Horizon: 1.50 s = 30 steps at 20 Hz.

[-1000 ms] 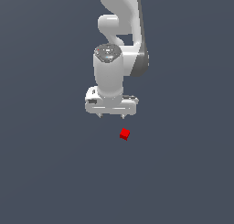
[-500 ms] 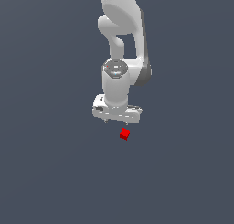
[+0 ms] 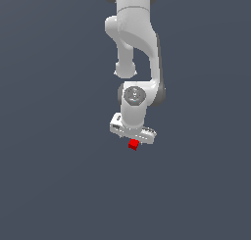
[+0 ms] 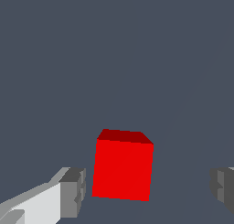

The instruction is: Pick up the red cube and move it to a goal position.

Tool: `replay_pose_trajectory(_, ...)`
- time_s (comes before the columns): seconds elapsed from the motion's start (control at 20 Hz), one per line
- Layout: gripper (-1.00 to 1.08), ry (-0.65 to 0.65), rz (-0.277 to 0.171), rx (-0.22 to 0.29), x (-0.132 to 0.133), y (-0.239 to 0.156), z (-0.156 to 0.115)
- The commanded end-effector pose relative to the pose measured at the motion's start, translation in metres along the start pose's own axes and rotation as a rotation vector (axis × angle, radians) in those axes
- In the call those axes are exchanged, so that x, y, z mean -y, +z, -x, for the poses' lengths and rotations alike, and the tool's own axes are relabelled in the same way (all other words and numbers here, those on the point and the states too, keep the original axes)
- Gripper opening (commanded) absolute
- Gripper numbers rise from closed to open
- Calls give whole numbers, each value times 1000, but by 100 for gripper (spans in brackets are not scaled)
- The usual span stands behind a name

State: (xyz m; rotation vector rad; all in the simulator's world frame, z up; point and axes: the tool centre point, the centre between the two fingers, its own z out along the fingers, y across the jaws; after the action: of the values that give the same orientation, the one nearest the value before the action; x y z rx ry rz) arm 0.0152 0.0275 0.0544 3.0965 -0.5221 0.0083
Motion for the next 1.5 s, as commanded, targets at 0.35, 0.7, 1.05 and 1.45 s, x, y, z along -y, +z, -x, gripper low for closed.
replay_pose_trajectory(0.35, 100, 83, 0, 5, 15, 33, -1)
replay_pose_trajectory(0.7, -100, 86, 0, 5, 16, 35, -2)
replay_pose_trajectory(1.05, -100, 86, 0, 5, 16, 34, -2)
replay_pose_trajectory(1.45, -100, 86, 0, 5, 13, 12, -9)
